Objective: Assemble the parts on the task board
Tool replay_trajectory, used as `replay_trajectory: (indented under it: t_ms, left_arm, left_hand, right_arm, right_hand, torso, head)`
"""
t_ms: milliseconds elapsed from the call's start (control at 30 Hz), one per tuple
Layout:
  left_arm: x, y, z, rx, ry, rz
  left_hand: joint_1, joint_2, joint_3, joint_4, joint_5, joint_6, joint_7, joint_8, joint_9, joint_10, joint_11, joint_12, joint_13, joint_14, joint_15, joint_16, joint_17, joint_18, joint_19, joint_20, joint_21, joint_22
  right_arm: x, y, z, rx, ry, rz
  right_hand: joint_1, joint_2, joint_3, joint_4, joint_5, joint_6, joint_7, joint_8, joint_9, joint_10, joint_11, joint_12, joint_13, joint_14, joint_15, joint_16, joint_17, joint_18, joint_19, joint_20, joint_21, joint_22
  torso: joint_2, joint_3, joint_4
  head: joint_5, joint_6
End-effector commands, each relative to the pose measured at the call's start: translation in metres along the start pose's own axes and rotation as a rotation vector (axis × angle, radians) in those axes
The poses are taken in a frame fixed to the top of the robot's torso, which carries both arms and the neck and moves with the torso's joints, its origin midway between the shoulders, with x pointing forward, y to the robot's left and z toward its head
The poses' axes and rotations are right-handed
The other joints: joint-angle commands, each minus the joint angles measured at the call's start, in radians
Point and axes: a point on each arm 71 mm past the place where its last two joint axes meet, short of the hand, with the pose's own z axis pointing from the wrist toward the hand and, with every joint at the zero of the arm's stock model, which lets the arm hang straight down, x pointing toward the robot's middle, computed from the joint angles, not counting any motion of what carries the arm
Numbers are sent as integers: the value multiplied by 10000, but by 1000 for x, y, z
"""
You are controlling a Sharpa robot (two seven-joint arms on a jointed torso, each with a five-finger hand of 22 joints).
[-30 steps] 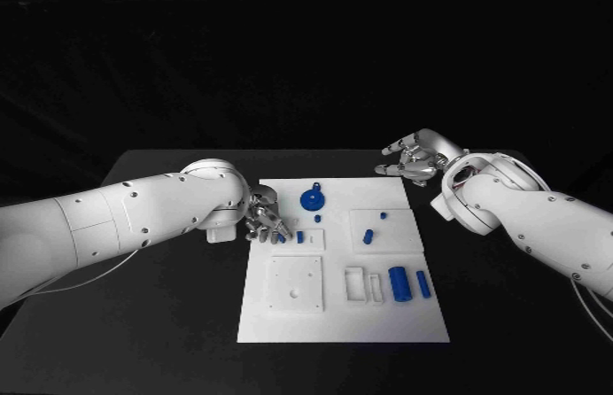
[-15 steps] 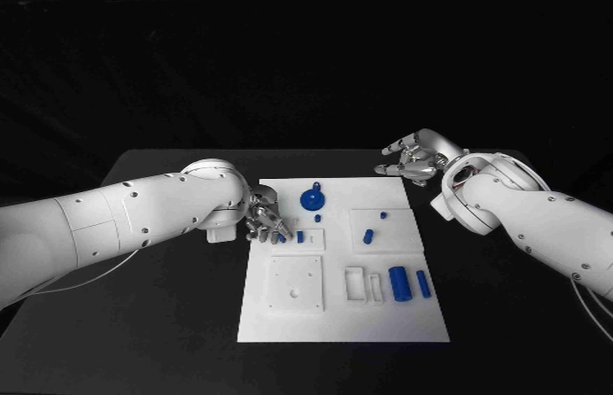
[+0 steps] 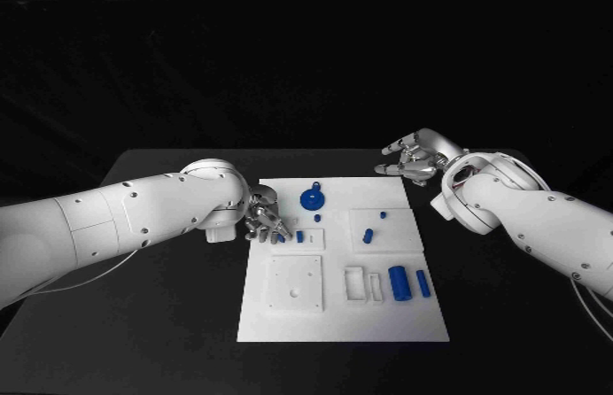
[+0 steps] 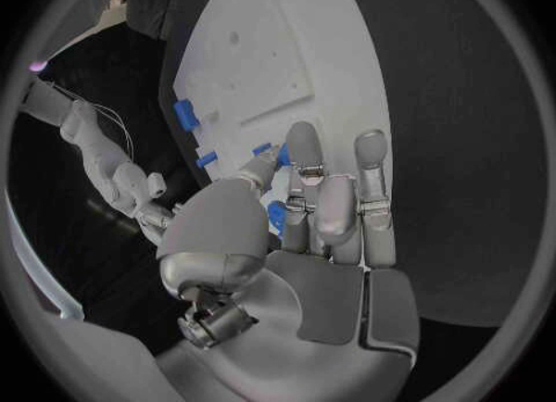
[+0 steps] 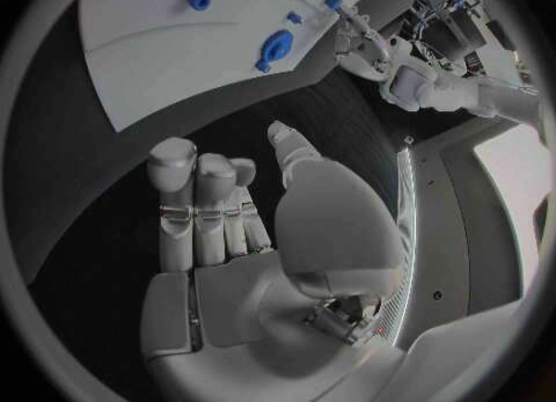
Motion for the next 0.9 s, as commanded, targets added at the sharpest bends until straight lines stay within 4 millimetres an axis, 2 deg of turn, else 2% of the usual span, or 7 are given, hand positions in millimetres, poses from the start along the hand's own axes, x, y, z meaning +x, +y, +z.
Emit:
replay_trajectory:
  t_ms: [33,900]
  left_arm:
    - [1,-2,0,122,93,225]
    - [3,-3,1,174,16,212]
  left_hand:
    - [601,470,390,-353,67,-73,-175,-3,-1,486,-113,34,-9,37,-7,-6,13,-39,31,-51,-44,185]
    - [606,493,361,-277,-3,-77,-170,-21,-22,487,-109,17,-19,34,-6,-29,-15,-47,32,-58,-68,180]
  right_arm:
    - [1,1,0,-106,113,-34]
    - [2,0,0,-101,121,-33]
  right_hand:
    - [-76,8,62,6,36,-50,4,-60,-10,-77,-12,-66,-9,3,-17,-53,9,136,71,-16,-31,950]
    - [-86,10,60,17,36,-56,4,-62,-10,-83,-13,-76,-17,5,-17,-55,10,136,73,-16,-33,950]
  torso:
    - [-2,-3,2]
    - [9,5,3]
  head:
    - [2,-9]
    - [-15,-30]
